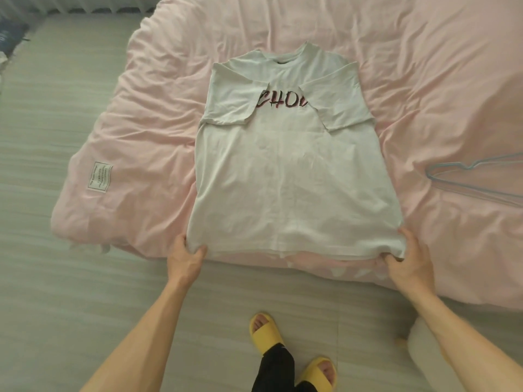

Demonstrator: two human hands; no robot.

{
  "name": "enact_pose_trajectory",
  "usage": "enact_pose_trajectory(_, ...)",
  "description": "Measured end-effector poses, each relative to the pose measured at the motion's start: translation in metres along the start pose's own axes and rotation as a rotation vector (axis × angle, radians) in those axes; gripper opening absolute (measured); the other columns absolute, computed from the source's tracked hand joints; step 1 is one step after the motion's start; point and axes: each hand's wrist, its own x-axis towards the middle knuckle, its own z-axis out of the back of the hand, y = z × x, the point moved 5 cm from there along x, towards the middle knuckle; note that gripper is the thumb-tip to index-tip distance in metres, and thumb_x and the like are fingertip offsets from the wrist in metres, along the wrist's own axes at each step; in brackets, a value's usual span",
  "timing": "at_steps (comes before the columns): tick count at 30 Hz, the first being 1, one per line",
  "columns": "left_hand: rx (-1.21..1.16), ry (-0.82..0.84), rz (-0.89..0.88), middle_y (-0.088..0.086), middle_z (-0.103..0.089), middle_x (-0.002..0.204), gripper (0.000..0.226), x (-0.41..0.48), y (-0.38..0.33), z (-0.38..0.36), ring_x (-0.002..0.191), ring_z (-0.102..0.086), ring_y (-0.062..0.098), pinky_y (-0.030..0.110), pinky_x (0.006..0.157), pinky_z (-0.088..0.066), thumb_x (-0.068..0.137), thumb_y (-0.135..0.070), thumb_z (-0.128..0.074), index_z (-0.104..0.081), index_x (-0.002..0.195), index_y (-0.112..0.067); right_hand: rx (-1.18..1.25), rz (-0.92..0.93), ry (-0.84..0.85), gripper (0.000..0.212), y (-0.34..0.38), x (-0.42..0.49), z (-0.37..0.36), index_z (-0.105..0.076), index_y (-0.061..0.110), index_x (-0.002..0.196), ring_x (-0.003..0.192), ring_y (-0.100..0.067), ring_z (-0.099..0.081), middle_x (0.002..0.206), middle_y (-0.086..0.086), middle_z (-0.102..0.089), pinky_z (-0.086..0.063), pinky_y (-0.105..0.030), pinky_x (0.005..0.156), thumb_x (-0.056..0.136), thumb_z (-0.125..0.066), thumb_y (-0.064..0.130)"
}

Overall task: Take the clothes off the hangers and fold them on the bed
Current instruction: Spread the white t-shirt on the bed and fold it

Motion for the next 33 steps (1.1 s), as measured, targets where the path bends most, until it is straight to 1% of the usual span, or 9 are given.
enact_pose_trajectory(3, -0.012, -0.044, -0.067, 0.007, -0.065, 0.085, 0.019, -0.005, -0.005, 0.005, 0.082, -0.06, 0.029, 0.037, 0.069, -0.04, 0.09, -0.022, -0.07, -0.059, 0.098, -0.009, -0.02, -0.034, -0.028, 0.038, -0.007, -0.003, 0.007, -0.061, 0.013, 0.125, 0.117, -0.036, -0.052, 0.123, -0.018, -0.058, -0.04, -0.038, 0.093, 0.087, -0.057, 0.016)
enact_pose_trajectory(6, 0.015, -0.061, -0.12, 0.004, -0.064, 0.08, 0.018, -0.01, -0.013, 0.015, 0.076, -0.059, 0.027, 0.037, 0.066, -0.038, 0.087, -0.022, -0.072, -0.06, 0.095, -0.011, -0.031, 0.013, -0.114, 0.04, -0.006, -0.006, 0.019, -0.063, 0.01, 0.112, 0.103, -0.037, -0.054, 0.106, -0.017, -0.061, -0.041, -0.041, 0.085, 0.078, -0.044, 0.02)
enact_pose_trajectory(9, 0.03, 0.004, -0.136, -0.002, -0.067, 0.081, 0.022, -0.013, -0.013, 0.023, 0.076, -0.063, 0.018, 0.037, 0.068, -0.047, 0.082, -0.023, -0.079, -0.062, 0.094, -0.018, 0.005, -0.01, -0.152, 0.029, -0.008, -0.007, 0.028, -0.059, 0.01, 0.111, 0.1, -0.039, -0.057, 0.107, -0.017, -0.066, -0.043, -0.043, 0.083, 0.086, -0.047, 0.004)
enact_pose_trajectory(12, 0.066, 0.086, -0.164, -0.008, -0.069, 0.084, 0.019, -0.018, -0.007, 0.027, 0.077, -0.066, 0.011, 0.031, 0.068, -0.052, 0.081, -0.026, -0.081, -0.066, 0.093, -0.026, 0.005, -0.014, -0.164, 0.034, -0.008, -0.007, 0.032, -0.056, 0.014, 0.11, 0.091, -0.039, -0.059, 0.102, -0.013, -0.067, -0.042, -0.041, 0.076, 0.081, -0.039, 0.016)
enact_pose_trajectory(18, -0.03, -0.201, -0.051, -0.003, -0.064, 0.079, 0.015, -0.012, 0.001, 0.056, 0.071, -0.067, 0.026, 0.032, 0.064, -0.047, 0.086, -0.01, -0.061, -0.059, 0.09, -0.024, -0.051, -0.001, -0.134, 0.043, -0.001, -0.003, 0.029, -0.05, 0.014, 0.105, 0.075, -0.03, -0.046, 0.084, -0.011, -0.058, -0.035, -0.038, 0.068, 0.068, -0.028, 0.016)
enact_pose_trajectory(22, -0.045, -0.269, 0.018, 0.001, -0.066, 0.087, 0.024, -0.009, 0.008, 0.066, 0.061, -0.07, 0.022, 0.018, 0.054, -0.043, 0.086, -0.004, -0.048, -0.055, 0.1, -0.023, -0.123, 0.004, -0.121, 0.033, -0.011, -0.003, 0.026, -0.051, 0.016, 0.102, 0.076, -0.031, -0.045, 0.087, -0.019, -0.06, -0.035, -0.038, 0.069, 0.076, -0.034, 0.006)
enact_pose_trajectory(26, 0.149, -0.17, 0.079, 0.001, -0.068, 0.087, 0.021, 0.004, 0.032, 0.056, 0.072, -0.069, 0.028, 0.04, 0.072, -0.052, 0.083, -0.016, -0.047, -0.048, 0.096, -0.032, -0.19, -0.023, -0.083, 0.031, -0.022, -0.007, 0.02, -0.06, 0.01, 0.105, 0.09, -0.043, -0.056, 0.097, -0.025, -0.063, -0.04, -0.041, 0.074, 0.081, -0.044, -0.003)
enact_pose_trajectory(30, 0.263, -0.135, 0.125, 0.015, -0.06, 0.103, 0.018, 0.005, 0.026, 0.039, 0.087, -0.056, 0.036, 0.043, 0.072, -0.044, 0.09, -0.014, -0.044, -0.046, 0.106, -0.022, -0.378, -0.033, -0.008, 0.031, -0.023, -0.004, 0.008, -0.064, 0.009, 0.114, 0.102, -0.045, -0.053, 0.117, -0.025, -0.049, -0.046, -0.048, 0.087, 0.087, -0.053, -0.001)
enact_pose_trajectory(33, 0.506, -0.251, -0.096, 0.021, -0.055, 0.118, 0.034, 0.008, 0.005, 0.036, 0.097, -0.059, 0.043, 0.047, 0.073, -0.046, 0.091, -0.023, -0.056, -0.048, 0.124, -0.015, -0.566, 0.063, -0.037, 0.03, -0.015, -0.003, 0.002, -0.067, 0.014, 0.108, 0.101, -0.042, -0.051, 0.119, -0.021, -0.049, -0.047, -0.048, 0.082, 0.078, -0.071, 0.009)
